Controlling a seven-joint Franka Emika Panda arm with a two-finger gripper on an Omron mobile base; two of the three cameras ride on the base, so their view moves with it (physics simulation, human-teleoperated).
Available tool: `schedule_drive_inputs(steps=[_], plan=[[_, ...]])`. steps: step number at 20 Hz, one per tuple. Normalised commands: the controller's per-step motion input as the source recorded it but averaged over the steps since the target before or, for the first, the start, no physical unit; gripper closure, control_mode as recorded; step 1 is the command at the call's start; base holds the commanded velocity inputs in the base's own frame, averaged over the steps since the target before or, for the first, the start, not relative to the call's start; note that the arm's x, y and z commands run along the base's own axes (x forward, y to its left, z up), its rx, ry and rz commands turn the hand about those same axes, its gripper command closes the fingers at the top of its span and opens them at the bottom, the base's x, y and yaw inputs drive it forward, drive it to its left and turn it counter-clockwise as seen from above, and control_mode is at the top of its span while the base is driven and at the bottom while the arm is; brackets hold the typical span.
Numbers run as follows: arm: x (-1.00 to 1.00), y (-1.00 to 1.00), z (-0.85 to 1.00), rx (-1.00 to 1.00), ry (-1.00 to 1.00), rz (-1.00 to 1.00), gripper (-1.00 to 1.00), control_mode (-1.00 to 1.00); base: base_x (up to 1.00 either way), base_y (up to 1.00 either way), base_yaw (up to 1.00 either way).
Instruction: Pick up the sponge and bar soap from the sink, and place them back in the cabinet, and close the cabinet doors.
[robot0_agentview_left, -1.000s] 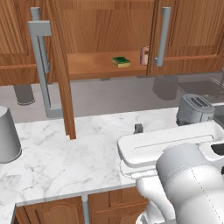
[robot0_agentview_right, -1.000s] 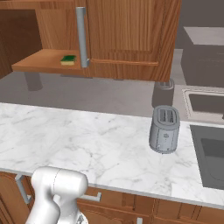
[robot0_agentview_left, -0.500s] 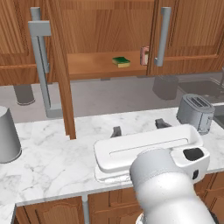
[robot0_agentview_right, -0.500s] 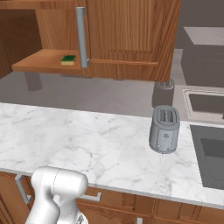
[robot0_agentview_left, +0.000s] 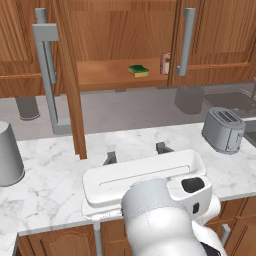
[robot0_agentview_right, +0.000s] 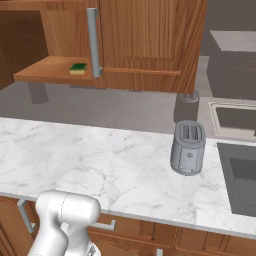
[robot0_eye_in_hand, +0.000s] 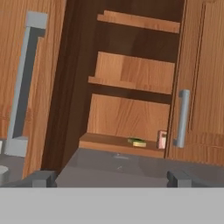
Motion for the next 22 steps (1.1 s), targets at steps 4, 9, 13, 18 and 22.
schedule_drive_inputs(steps=[4, 9, 13, 18, 22], plan=[[0.01, 0.26, -0.23, 0.00, -0.01, 0.02, -1.00, -1.00, 0.00, 0.00, 0.00], [0.16, 0.24, -0.14, 0.00, -0.02, 0.00, -1.00, -1.00, 0.00, 0.00, 0.00], [0.19, 0.22, -0.04, 0.00, -0.02, 0.00, -1.00, -1.00, 0.00, 0.00, 0.00], [0.22, 0.22, -0.01, 0.00, -0.02, 0.00, -1.00, -1.00, 0.00, 0.00, 0.00], [0.18, 0.23, -0.04, 0.00, -0.01, 0.00, -1.00, -1.00, 0.00, 0.00, 0.00]])
